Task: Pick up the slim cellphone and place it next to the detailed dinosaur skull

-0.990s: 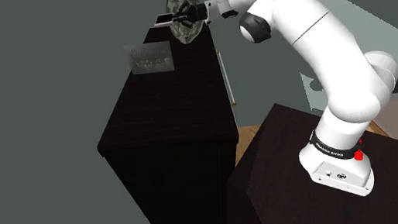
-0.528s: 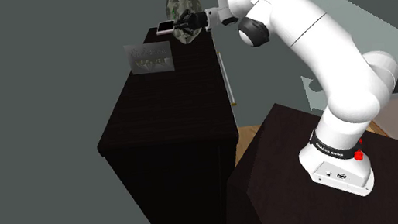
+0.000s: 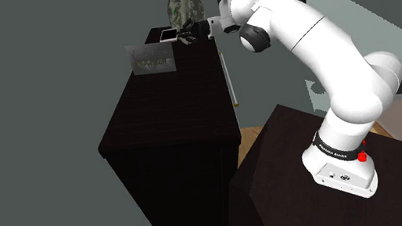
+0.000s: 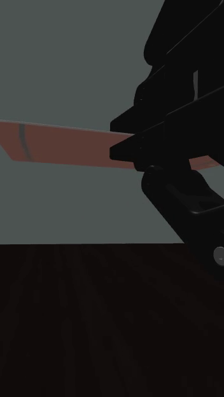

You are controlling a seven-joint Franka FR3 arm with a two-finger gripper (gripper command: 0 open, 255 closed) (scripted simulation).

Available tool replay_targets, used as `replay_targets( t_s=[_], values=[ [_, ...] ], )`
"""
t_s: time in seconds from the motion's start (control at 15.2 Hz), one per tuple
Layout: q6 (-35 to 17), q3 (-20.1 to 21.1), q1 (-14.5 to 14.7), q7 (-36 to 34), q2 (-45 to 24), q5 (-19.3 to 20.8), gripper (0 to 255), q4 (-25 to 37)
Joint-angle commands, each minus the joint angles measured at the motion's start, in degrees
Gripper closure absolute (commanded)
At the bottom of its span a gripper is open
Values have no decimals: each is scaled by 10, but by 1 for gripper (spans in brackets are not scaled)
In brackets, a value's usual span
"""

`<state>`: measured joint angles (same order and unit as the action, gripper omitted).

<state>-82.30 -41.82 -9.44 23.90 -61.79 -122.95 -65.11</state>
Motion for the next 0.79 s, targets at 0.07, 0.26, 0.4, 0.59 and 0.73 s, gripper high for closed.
replay_targets(
  t_s=[0.07,0.26,0.4,0.59,0.73],
  values=[
    [1,4,-1,12,-11,-3,255,-2],
    [1,8,-5,22,-25,-7,255,3],
    [1,11,-8,28,-35,-9,255,7],
    [0,15,-12,36,-50,-13,255,15],
    [-1,18,-15,41,-61,-17,255,21]
  ],
)
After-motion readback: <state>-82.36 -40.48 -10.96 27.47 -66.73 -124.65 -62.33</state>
